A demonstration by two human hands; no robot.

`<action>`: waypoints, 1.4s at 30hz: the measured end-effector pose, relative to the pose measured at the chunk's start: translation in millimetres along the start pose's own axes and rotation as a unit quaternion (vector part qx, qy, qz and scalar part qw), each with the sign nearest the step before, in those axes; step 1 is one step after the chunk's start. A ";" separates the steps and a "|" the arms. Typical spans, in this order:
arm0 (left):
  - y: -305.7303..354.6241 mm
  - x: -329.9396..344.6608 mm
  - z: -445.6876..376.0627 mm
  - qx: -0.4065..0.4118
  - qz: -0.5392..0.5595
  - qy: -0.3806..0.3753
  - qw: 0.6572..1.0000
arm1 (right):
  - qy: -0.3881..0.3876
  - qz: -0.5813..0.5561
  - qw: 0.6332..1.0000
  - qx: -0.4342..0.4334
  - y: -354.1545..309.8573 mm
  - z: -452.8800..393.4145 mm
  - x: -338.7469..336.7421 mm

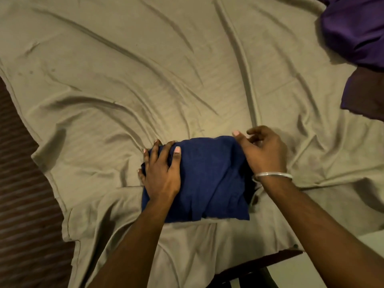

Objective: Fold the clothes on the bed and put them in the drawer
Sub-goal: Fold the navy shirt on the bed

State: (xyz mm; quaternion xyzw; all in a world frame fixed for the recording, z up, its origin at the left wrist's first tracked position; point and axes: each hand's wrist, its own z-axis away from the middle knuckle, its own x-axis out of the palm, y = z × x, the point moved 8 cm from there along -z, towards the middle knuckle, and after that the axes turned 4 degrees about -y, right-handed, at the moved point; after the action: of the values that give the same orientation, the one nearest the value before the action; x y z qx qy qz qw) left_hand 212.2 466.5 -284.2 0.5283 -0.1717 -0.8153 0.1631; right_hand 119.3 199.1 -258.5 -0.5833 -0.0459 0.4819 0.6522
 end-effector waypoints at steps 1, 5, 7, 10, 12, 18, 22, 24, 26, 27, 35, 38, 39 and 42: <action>0.1 0.7 -0.3 -0.002 0.000 -0.005 1.000 | -0.035 0.023 0.999 0.001 -6.5 -6.8 9.8; -0.1 3.8 -4.3 -0.018 -0.007 -0.017 1.000 | -0.098 0.086 0.991 -0.011 -6.5 -23.2 36.8; -1.2 5.4 -4.9 -0.021 -0.013 -0.018 1.000 | -0.052 0.058 0.997 -0.012 -4.4 -15.0 26.7; -2.6 8.1 -6.6 -0.022 -0.024 -0.017 0.999 | 0.037 0.002 0.992 -0.122 -23.6 29.5 -6.7; -3.8 9.2 -6.9 -0.022 -0.032 -0.013 0.999 | -0.016 -0.028 0.971 -0.238 -39.2 74.3 -17.1; -4.2 11.9 -7.6 -0.006 -0.037 -0.004 0.999 | -0.155 0.199 0.904 -0.347 1.9 138.3 16.2; -4.7 10.9 -8.3 0.001 -0.018 0.009 1.000 | -0.073 0.196 0.858 -0.468 11.9 151.4 -3.3; -5.3 11.0 -8.4 0.005 -0.009 0.010 1.000 | -0.057 0.194 0.846 -0.494 24.6 155.4 -23.0; -5.7 11.6 -9.3 0.007 -0.004 0.009 1.000 | -0.054 0.203 0.848 -0.487 37.9 152.0 -35.6; -6.1 12.5 -9.5 0.007 -0.002 0.008 1.000 | -0.057 0.214 0.853 -0.473 43.8 149.3 -36.7; -11.6 9.1 -9.9 0.005 0.083 0.011 0.997 | 0.006 0.042 0.994 -0.103 38.6 125.6 -20.9; -24.2 -1.4 -1.9 0.031 0.309 0.058 0.949 | 0.045 0.083 0.994 -0.061 37.4 119.1 -3.1; -28.2 -6.8 4.8 0.030 0.355 0.082 0.931 | 0.048 0.081 0.994 -0.057 39.0 116.7 1.1; -32.3 -25.4 28.6 0.017 0.312 0.158 0.937 | 0.052 0.096 0.994 -0.012 49.6 111.5 4.7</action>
State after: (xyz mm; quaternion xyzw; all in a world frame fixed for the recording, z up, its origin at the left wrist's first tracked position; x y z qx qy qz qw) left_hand 193.1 509.6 -267.3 0.5732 -0.3138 -0.6264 0.4249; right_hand 23.9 275.1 -265.6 -0.6172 0.0384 0.5111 0.5970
